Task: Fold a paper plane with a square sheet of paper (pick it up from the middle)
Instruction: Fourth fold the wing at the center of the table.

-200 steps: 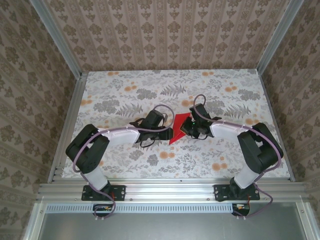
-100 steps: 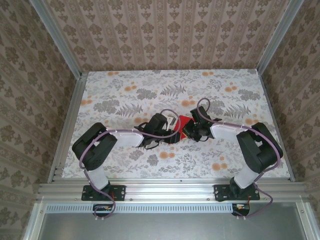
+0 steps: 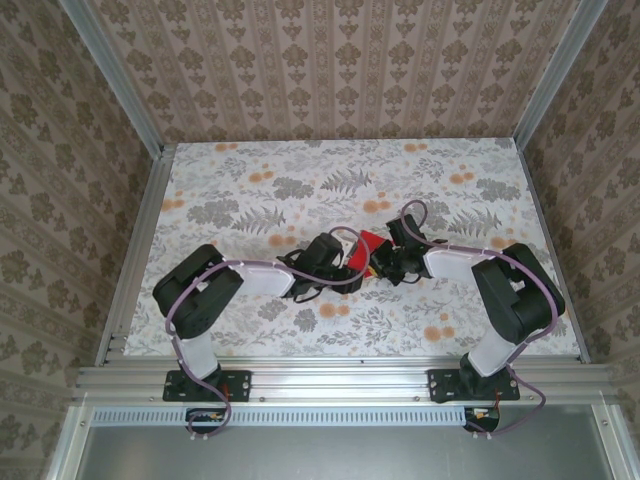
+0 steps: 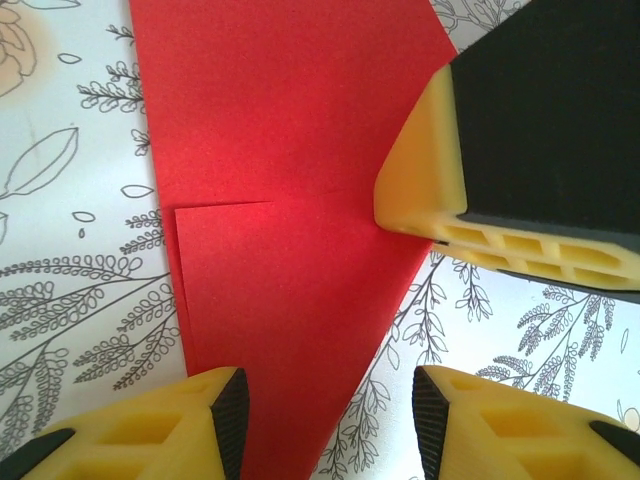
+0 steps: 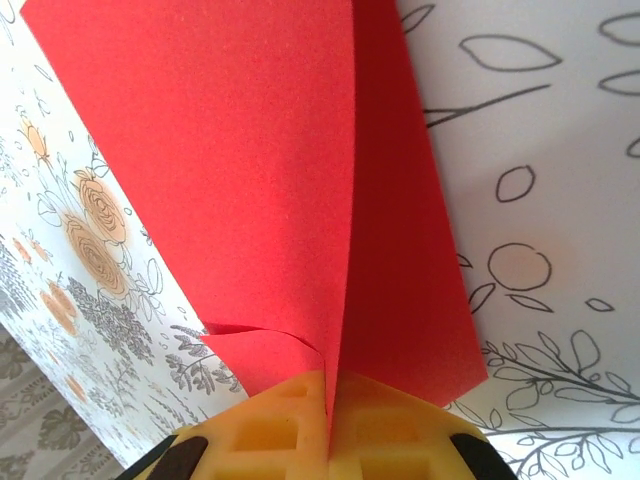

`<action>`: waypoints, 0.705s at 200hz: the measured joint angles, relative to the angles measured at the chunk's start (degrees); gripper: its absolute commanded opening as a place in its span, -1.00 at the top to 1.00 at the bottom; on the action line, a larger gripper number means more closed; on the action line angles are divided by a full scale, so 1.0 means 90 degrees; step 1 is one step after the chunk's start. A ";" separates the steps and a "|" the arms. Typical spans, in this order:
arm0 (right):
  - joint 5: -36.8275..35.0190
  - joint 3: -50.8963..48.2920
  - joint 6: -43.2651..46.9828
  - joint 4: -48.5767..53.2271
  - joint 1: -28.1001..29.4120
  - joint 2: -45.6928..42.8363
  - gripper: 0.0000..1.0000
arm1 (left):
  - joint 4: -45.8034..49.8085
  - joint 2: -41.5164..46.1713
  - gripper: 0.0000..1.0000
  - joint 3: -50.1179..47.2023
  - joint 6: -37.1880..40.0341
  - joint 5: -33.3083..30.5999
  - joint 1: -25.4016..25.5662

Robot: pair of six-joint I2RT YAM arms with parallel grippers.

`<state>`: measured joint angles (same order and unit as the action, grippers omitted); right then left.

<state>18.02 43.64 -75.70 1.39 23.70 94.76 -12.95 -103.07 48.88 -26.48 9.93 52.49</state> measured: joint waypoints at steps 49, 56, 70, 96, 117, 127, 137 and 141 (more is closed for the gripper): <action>0.0204 -0.0029 -0.0197 -0.0192 -0.0036 -0.0078 0.97 | 0.0092 0.0000 0.18 0.0032 0.0180 -0.0367 0.0092; 0.0223 -0.0029 -0.0236 -0.0214 -0.0036 -0.0083 0.94 | 0.0104 0.0000 0.23 0.0032 0.0197 -0.0435 0.0117; 0.0253 -0.0029 -0.0274 -0.0265 -0.0051 -0.0085 0.88 | 0.0109 0.0000 0.28 0.0032 0.0236 -0.0549 0.0131; 0.0338 -0.0041 -0.0296 -0.0291 -0.0066 -0.0092 0.58 | 0.0112 0.0000 0.44 0.0036 0.0265 -0.0685 0.0160; 0.0396 -0.0102 -0.0287 -0.0328 -0.0085 -0.0138 0.34 | 0.0114 -0.0005 0.53 0.0036 0.0284 -0.0765 0.0160; 0.0408 -0.0141 -0.0231 -0.0333 -0.0109 -0.0192 0.26 | 0.0119 -0.0007 0.55 0.0036 0.0284 -0.0784 0.0160; 0.0408 -0.0192 -0.0182 -0.0338 -0.0151 -0.0274 0.21 | 0.0134 -0.0007 0.57 0.0036 0.0282 -0.0782 0.0160; 0.0408 -0.0214 -0.0124 -0.0338 -0.0172 -0.0311 0.19 | 0.0134 -0.0007 0.58 0.0036 0.0282 -0.0777 0.0160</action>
<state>21.69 41.71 -76.82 -1.65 22.15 91.96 -11.75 -103.13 49.21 -23.94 2.94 53.93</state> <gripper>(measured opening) 0.379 0.219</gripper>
